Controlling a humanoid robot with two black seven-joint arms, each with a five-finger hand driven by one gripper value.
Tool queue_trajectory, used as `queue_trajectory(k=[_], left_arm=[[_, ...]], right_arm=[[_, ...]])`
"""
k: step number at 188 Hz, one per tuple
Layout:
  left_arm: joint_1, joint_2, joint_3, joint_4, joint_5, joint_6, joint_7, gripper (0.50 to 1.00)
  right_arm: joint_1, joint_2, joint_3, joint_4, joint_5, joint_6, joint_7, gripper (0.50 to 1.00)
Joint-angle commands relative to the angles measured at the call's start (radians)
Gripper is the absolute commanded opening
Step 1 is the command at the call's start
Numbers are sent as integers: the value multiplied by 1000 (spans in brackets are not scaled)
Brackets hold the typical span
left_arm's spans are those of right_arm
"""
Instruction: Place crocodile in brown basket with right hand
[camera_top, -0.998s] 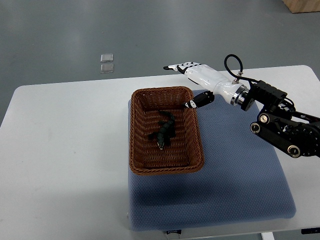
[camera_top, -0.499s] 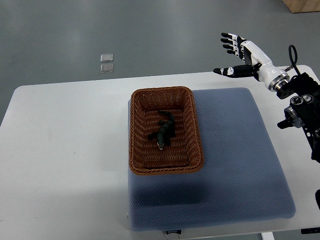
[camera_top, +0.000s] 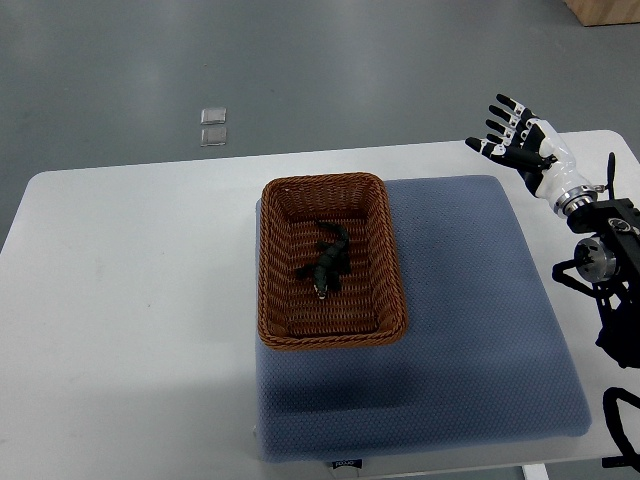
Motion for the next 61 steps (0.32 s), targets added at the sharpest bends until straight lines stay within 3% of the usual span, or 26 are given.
queue_trajectory(k=[1,61], left_arm=[[0,0,0,0,0,0,0,1000],[0,0,0,0,0,0,0,1000]], right_arm=[[-6,4,-1,-14,88,-3,2,930],[-6,1,-8,-38,205,-2,5,930]])
